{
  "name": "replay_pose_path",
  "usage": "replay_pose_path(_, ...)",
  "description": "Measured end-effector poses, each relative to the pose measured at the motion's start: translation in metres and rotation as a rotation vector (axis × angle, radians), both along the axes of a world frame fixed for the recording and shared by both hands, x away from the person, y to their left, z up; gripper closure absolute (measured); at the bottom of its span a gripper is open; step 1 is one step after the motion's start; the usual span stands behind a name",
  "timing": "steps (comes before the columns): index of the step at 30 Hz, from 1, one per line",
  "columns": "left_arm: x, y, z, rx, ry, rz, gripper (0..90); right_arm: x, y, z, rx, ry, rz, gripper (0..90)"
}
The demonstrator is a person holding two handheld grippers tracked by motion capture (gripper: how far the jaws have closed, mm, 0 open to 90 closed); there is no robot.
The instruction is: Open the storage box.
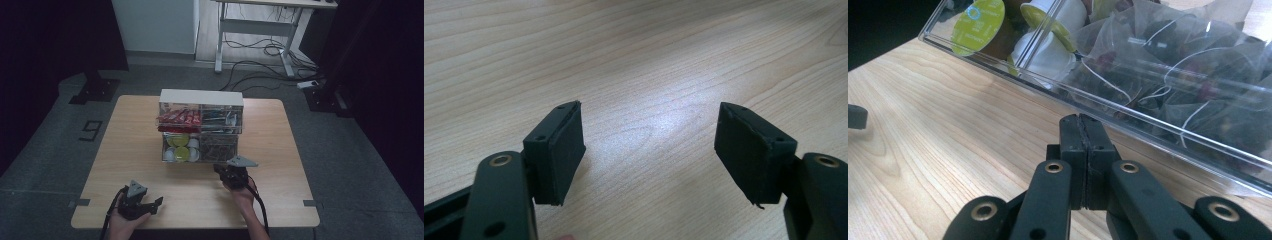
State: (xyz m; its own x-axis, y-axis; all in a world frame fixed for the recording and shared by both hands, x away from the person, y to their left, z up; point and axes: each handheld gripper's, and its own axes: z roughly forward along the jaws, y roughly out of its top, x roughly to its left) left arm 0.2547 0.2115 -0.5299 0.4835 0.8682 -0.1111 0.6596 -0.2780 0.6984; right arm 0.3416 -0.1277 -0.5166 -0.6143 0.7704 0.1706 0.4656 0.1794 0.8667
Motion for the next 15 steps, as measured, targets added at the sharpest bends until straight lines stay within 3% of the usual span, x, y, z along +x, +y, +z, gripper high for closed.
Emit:
replay_pose_path(8,-0.0005,-0.0027,-0.0005,0.002,0.002,-0.008,28.3,0.0001,-0.0033,0.0003,0.012,0.008,-0.004,88.9)
replay_pose_path(10,-0.0004,-0.0027,-0.0006,0.002,0.001,-0.008,28.3,-0.0002,-0.0033,0.0000,0.010,0.000,-0.006,89.0)
replay_pose_path(13,0.0000,-0.0016,-0.0013,0.004,0.004,-0.004,28.3,-0.0029,-0.0034,0.0018,-0.004,-0.049,-0.033,89.0)
replay_pose_path(15,0.0002,-0.0009,-0.0015,0.003,0.004,-0.002,28.4,-0.0037,-0.0055,0.0040,0.013,-0.051,-0.037,89.0)
